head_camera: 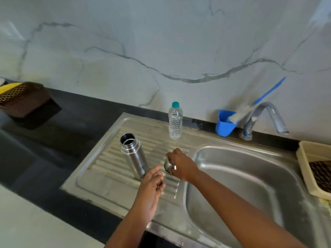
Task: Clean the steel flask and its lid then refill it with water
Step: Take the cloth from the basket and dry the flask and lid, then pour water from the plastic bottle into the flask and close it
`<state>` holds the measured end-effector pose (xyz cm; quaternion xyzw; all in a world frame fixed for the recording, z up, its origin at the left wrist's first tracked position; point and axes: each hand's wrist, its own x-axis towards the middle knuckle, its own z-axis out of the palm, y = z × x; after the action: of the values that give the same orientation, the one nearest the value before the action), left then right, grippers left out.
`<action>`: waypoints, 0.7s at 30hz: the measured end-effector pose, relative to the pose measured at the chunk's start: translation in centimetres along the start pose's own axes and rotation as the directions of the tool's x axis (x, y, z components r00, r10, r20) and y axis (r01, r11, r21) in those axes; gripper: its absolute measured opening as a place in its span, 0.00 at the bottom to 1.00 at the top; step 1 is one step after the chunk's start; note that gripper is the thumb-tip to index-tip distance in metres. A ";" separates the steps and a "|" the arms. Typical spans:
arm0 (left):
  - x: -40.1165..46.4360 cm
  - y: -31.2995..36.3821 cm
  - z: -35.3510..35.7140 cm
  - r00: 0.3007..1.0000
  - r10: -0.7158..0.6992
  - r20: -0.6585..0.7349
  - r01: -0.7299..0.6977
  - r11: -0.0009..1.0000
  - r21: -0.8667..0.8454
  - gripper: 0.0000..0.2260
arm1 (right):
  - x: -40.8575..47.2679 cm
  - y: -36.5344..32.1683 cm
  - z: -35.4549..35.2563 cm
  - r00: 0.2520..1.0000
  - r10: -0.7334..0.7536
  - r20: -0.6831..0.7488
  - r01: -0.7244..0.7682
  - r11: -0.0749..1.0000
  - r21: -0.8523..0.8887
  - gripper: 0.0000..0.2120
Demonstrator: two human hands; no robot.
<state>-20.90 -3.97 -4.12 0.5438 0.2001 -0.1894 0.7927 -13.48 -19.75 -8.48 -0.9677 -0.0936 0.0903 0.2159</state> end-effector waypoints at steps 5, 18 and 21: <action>-0.2 0.5 -0.8 1.000 0.002 -0.013 -0.003 1.000 -0.013 0.11 | 0.5 0.1 2.2 1.000 -0.007 -0.001 0.007 1.000 -0.011 0.28; 1.9 1.5 1.3 0.993 0.098 0.069 -0.103 0.992 0.067 0.11 | 1.0 0.6 1.2 0.998 0.015 -0.055 -0.005 0.986 0.165 0.34; 3.3 2.3 2.7 0.985 0.161 0.063 -0.167 0.981 0.099 0.11 | 2.5 0.3 -2.8 0.958 0.010 -0.288 0.060 0.971 0.233 0.23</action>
<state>-16.59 -5.99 -3.11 0.5935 0.1229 -0.1485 0.7814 -10.41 -20.56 -6.44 -0.9362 -0.0619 -0.0433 0.3433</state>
